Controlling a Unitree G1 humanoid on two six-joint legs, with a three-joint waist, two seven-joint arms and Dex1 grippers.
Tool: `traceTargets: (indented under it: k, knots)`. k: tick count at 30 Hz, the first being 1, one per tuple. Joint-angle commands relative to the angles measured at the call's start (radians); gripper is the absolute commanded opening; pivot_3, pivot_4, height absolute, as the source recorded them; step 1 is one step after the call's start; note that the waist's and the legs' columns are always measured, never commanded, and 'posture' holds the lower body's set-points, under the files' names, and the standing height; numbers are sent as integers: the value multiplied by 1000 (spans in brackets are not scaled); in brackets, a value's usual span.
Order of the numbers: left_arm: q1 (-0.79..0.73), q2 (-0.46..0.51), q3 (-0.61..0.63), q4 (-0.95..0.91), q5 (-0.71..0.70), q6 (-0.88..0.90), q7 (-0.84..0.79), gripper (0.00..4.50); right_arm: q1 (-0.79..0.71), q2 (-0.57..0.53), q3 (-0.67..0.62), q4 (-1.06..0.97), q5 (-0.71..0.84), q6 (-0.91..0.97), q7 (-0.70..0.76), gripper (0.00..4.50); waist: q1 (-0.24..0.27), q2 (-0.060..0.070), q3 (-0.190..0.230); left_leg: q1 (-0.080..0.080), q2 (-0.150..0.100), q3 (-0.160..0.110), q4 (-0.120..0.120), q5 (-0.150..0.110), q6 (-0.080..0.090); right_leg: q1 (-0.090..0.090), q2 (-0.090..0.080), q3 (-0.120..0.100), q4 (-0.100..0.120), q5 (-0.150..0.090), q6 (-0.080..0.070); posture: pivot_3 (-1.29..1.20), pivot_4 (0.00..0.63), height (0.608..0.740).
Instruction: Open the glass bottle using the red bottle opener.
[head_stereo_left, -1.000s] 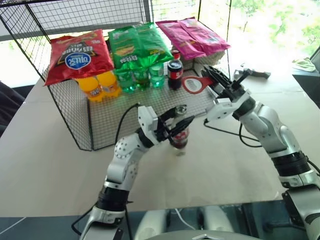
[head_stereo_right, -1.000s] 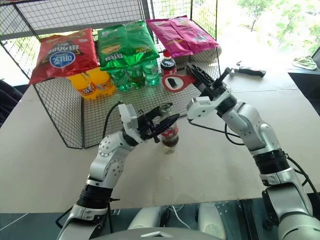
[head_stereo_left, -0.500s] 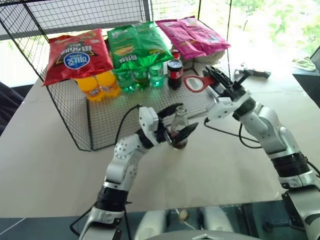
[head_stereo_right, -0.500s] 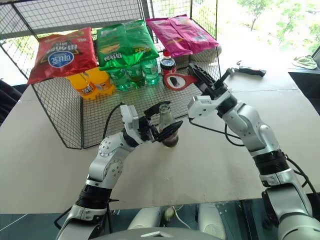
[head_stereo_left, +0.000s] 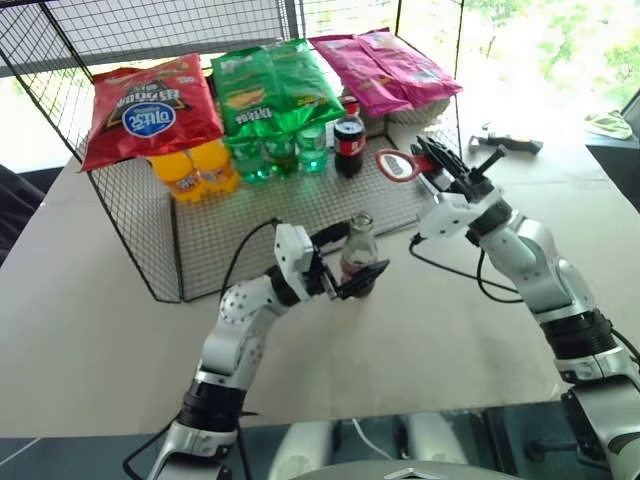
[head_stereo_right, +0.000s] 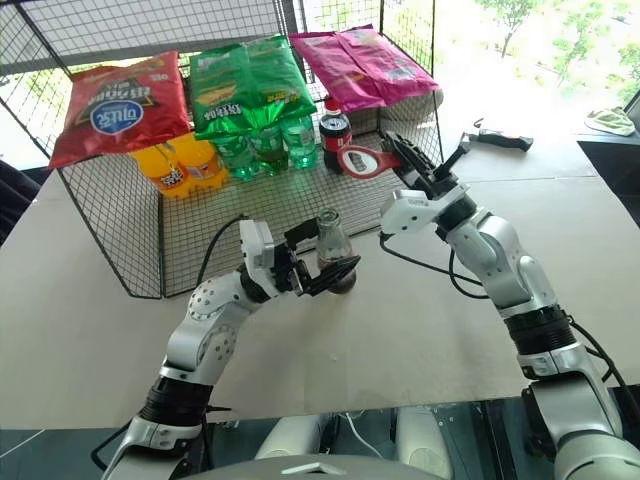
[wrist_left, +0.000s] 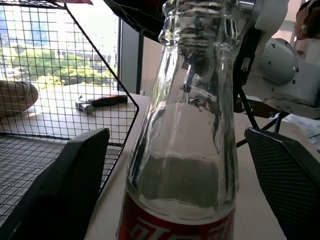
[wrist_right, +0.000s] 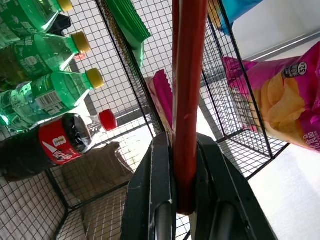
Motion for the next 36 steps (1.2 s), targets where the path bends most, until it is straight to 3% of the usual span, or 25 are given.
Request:
traceTargets:
  k: [1, 11, 18, 24, 27, 32, 36]
  knots:
    - [23, 21, 19, -55, -10, 0, -7, 4472, 11, 7, -42, -6, 63, 20, 14, 0, 0, 0, 0, 0, 0, 0, 0, 0, 0, 0, 0, 0, 0, 0, 0, 0, 150, 740]
    - [129, 97, 39, -127, -16, 18, -13, 4472, 110, 1, -54, -26, 165, 53, 97, 0, 0, 0, 0, 0, 0, 0, 0, 0, 0, -1, 0, 0, 1, 0, 0, 0, 150, 740]
    - [193, 137, 62, -162, -27, 28, -19, 4472, 215, 34, -64, -65, 355, 170, 240, 0, 0, 0, 0, 0, 1, 0, 0, 0, 0, 0, -2, 1, 1, 0, 0, 0, 150, 740]
    - [277, 166, 124, -196, -29, 17, 8, 4472, 389, 75, -119, -255, 708, 568, 410, 0, 2, 0, 0, 0, 1, 0, 0, 0, 0, 0, -3, 0, 1, 0, 0, 0, 150, 740]
    - [272, 139, 176, -176, 45, -6, 127, 4472, 471, 38, -129, -358, 845, 794, 482, 0, 7, 0, 0, 0, 1, 0, 0, 0, 0, 0, -5, 0, 1, 0, 0, 0, 150, 740]
    - [271, 134, 208, -138, 150, -75, 210, 4472, 532, -3, -192, -472, 1081, 1131, 515, 0, 9, 0, 0, 1, 1, -1, 0, 0, 0, 1, -5, -1, 1, 1, -1, 0, 150, 740]
    - [261, 111, 228, -121, 181, -93, 277, 4472, 526, -27, -239, -497, 1171, 1264, 509, 0, 9, 0, 0, 1, 1, -1, 0, 0, 0, 1, -5, -1, 1, 2, -2, 0, 150, 740]
